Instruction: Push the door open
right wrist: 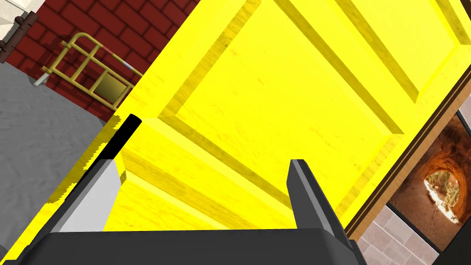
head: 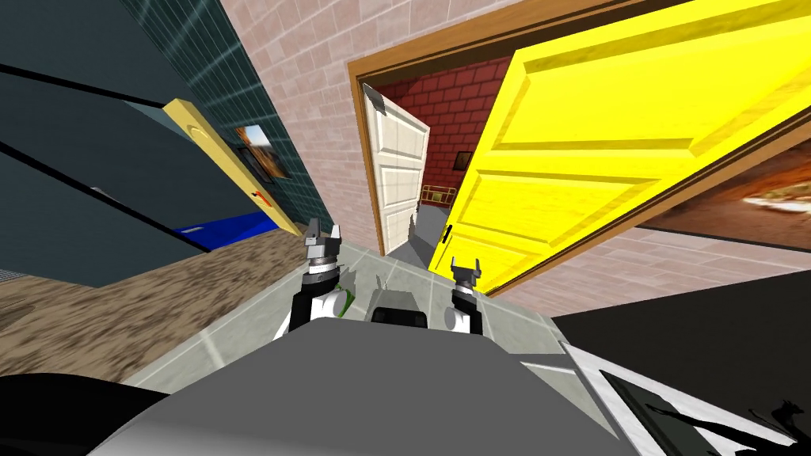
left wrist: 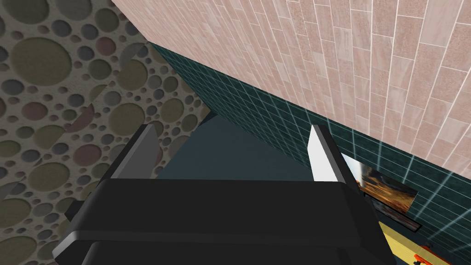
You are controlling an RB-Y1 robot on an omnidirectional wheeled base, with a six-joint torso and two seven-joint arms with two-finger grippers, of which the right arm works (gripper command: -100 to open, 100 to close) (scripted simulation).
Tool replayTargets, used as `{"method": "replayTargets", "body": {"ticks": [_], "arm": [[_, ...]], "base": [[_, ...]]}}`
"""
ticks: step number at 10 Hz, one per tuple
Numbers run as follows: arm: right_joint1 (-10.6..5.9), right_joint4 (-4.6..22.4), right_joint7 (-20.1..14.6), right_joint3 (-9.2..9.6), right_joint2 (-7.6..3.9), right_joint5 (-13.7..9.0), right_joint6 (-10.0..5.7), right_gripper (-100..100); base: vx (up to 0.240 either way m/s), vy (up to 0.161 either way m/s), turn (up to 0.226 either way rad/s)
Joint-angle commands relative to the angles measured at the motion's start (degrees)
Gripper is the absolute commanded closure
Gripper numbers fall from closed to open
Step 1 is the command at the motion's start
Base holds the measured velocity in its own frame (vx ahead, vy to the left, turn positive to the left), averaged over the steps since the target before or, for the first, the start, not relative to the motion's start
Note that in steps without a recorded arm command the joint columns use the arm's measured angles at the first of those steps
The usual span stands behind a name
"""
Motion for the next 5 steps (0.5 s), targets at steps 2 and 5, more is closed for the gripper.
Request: {"method": "replayTargets", "body": {"ticks": [2,5], "arm": [[-0.58,3.5,-3.1,0.48,0.17,-1.9,-1.53,-100],[-1.03,7.3,-6.5,1.0,0.33,-4.0,-3.18,-100]], "base": [[0.084,-0.064,0.115],[0.074,-0.069,0.114]]}}
